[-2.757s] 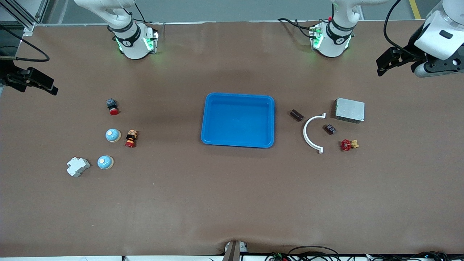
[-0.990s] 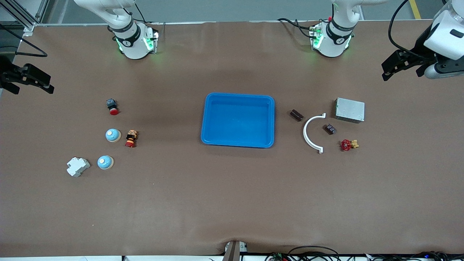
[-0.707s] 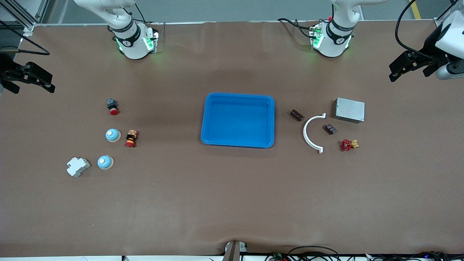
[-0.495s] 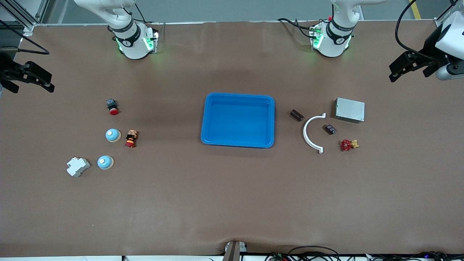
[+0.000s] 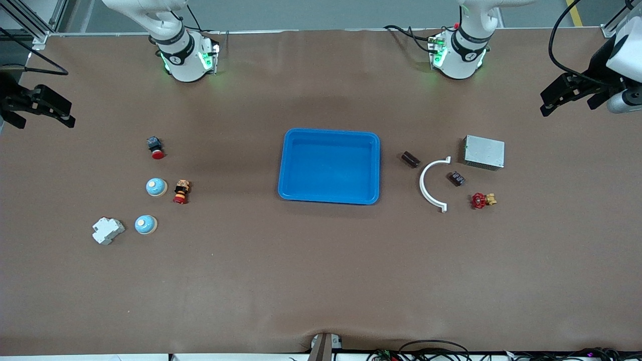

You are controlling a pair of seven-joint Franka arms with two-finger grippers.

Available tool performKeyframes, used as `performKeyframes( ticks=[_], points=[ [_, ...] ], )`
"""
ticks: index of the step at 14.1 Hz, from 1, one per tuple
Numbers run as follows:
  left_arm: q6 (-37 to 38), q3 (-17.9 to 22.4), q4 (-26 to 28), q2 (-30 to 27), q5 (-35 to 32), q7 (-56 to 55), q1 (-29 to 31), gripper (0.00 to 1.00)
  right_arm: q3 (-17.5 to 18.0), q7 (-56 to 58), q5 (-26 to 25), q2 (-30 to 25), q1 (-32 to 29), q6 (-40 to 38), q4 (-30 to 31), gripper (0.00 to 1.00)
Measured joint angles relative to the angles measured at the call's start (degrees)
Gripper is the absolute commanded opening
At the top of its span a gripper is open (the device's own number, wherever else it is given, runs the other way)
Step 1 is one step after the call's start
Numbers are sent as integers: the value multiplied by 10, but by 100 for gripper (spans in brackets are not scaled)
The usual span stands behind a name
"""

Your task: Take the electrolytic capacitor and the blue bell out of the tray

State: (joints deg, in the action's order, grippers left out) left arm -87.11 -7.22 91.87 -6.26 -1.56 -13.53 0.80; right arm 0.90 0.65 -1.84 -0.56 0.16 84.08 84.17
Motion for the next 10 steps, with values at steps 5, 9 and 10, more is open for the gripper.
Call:
performKeyframes(
  ticks=[5, 9, 10],
  points=[
    [18, 0, -1, 1, 0, 29, 0, 100, 0, 0, 0, 0, 0, 0, 0, 100],
    [26, -1, -3, 1, 1, 58, 0, 100, 0, 0, 0, 0, 0, 0, 0, 100],
    [26, -1, -3, 1, 1, 58, 0, 100, 0, 0, 0, 0, 0, 0, 0, 100]
  ],
)
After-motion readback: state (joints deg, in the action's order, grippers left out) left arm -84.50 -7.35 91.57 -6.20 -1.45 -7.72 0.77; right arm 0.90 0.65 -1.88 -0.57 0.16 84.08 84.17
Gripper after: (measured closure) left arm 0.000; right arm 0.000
